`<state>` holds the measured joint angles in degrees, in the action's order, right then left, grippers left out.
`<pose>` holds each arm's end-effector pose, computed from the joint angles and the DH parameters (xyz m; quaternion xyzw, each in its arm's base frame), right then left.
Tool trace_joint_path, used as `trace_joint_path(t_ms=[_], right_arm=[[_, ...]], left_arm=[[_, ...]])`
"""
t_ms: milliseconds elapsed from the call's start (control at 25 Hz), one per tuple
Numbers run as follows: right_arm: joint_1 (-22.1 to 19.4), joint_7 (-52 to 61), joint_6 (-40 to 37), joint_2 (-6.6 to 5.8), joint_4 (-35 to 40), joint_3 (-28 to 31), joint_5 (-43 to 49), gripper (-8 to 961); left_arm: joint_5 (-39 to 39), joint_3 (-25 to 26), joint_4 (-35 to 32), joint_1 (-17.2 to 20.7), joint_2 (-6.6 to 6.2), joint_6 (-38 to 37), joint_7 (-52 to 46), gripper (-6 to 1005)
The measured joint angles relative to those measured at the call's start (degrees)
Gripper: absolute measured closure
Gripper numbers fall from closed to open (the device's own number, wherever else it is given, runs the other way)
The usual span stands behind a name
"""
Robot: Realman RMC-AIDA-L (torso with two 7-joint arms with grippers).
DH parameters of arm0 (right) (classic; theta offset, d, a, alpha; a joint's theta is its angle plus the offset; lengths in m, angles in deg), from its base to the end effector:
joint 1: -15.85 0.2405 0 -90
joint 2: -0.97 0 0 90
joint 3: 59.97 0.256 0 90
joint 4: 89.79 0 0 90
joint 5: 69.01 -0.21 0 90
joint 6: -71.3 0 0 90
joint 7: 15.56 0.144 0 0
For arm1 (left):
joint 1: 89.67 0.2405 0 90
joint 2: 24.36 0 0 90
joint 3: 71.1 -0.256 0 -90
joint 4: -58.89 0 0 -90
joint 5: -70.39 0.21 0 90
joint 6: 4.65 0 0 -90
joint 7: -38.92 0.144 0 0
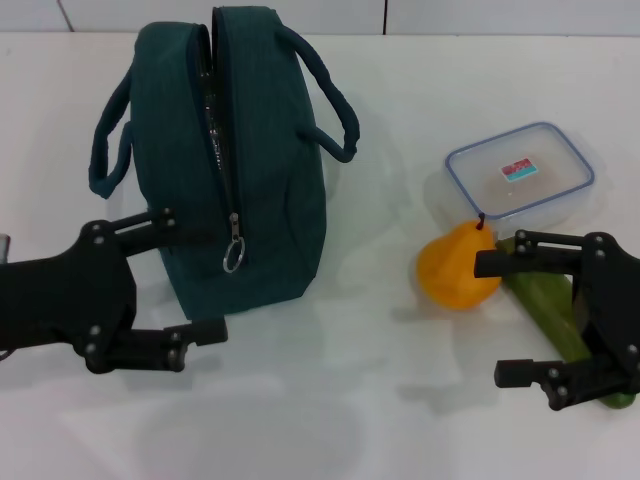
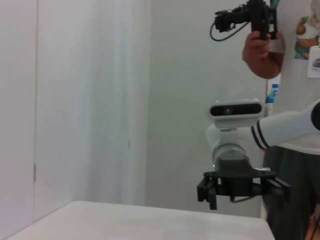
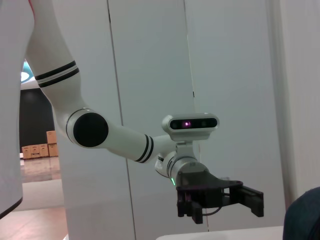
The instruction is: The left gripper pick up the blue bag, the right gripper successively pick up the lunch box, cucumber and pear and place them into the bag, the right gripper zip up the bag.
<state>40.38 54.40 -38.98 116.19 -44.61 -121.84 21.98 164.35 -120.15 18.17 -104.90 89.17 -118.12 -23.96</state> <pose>0.2118 0.2751 0.0226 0.9378 0.0000 -0.3458 0.0316 -0.2781 0.2378 0.0542 -0.9242 -0.0568 -0.3682 0.0845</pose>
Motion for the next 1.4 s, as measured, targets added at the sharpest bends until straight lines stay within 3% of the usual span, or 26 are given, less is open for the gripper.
trace_joint_path(t_ms=[440, 560, 640, 800, 960, 1160, 1280, 1400], right_arm=[[0.6, 0.0, 0.8, 0.0, -0.1, -0.3, 0.1, 81], [0.6, 0.0, 0.8, -0.06, -0.3, -0.2, 0.1, 81], [0.7, 0.0, 1.0, -0.06, -0.4, -0.1, 0.1, 81], [0.7, 0.0, 1.4, -0.09, -0.5, -0.1, 0.1, 80], [0.2, -0.3, 1.7, -0.09, -0.6, 0.0, 0.1, 80], [0.1, -0.5, 3.1, -0.03, -0.9, -0.4, 0.1, 80], [-0.1, -0.5, 3.4, -0.01, -1.4, -0.2, 0.1, 80], [-0.5, -0.7, 3.6, 0.0, -1.5, 0.0, 0.1, 80]], left_arm=[[0.7, 1.6, 0.2, 0.1, 0.02, 0.1, 0.2, 112], [0.7, 5.7, 0.2, 0.2, -0.04, 0.1, -0.3, 111], [0.7, 11.4, 0.2, 0.0, 0.0, 0.5, -2.3, 111], [0.8, 20.5, -1.0, -1.6, -0.16, 6.6, -12.4, 111], [1.4, 21.3, -1.6, -4.1, -1.23, 15.4, -22.9, 112], [4.0, 21.1, -4.9, -5.9, -1.6, 20.7, -34.5, 112], [6.8, 20.9, -8.4, -6.4, -1.04, 21.0, -43.0, 111], [10.6, 20.9, -13.0, -6.7, 0.54, 21.0, -50.8, 111]])
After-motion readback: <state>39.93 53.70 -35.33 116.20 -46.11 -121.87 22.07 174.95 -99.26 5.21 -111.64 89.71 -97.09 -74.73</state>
